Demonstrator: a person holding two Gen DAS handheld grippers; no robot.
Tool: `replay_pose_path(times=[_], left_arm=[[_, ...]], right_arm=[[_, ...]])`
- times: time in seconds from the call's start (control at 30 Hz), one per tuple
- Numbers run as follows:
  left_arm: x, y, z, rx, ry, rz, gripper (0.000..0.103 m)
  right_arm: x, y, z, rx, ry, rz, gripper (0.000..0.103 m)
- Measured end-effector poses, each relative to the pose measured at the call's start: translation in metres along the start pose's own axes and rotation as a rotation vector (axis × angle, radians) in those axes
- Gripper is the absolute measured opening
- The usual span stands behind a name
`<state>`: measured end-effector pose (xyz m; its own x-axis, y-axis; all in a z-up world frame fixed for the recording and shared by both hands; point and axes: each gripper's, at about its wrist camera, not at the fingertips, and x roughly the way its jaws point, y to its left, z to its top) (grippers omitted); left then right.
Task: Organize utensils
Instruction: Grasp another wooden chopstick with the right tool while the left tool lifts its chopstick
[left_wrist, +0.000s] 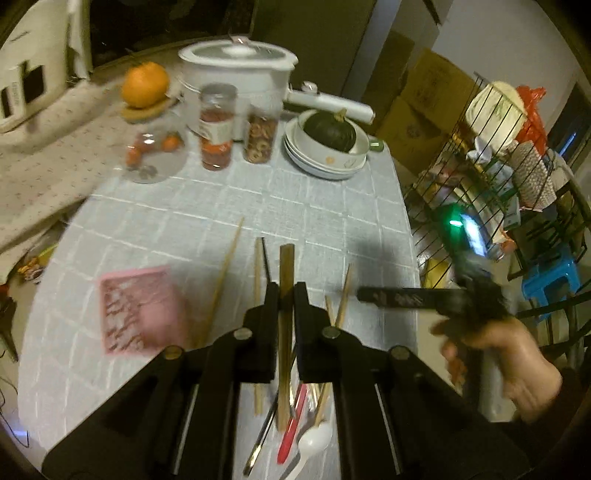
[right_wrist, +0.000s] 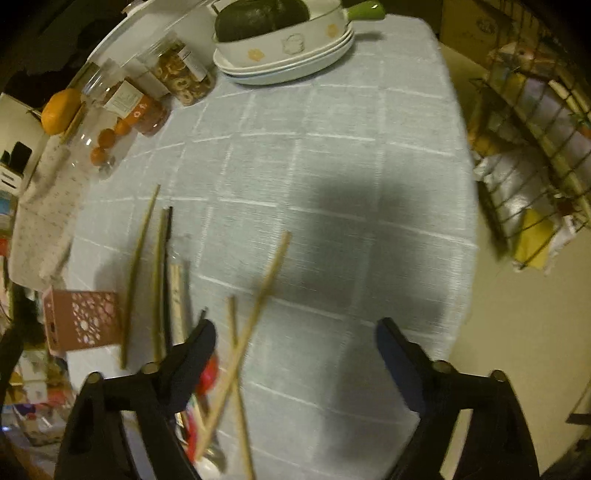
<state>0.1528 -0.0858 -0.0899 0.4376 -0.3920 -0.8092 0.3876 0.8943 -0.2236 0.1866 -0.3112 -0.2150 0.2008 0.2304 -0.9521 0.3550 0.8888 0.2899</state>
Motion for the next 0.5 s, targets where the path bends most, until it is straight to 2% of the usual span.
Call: replay_pose_path(times=[0.07, 0.17, 0.27, 0.4, 0.5], left_arm=[[-0.019, 0.006, -0.009, -0.018, -0.033, -0.006, 0.008], [-0.036, 0.015, -0.017, -0.033, -0.074, 0.003, 0.007], [-0.048, 0.024, -0.022, -0.064, -0.096, -0.007, 0.007], [-0.056, 0.033, -0.03, -0.078, -0.114, -0.002, 0.005], [-0.06, 0.039, -0.036, -0.092, -0.119, -0.006, 0.005]], right_arm=[[0.008, 0.004, 0.004, 0.009, -0.002, 0.002, 0.059], [0.016, 0.007, 0.006, 0.019, -0.016, 0.006, 0.045], [0.029, 0.012, 0.007, 0.018, -0.012, -0.012, 0.033], [0.037, 0.025, 0.006, -0.021, -0.047, -0.074, 0.03], [0.039, 0.034, 0.005, -0.059, -0.075, -0.071, 0.013]])
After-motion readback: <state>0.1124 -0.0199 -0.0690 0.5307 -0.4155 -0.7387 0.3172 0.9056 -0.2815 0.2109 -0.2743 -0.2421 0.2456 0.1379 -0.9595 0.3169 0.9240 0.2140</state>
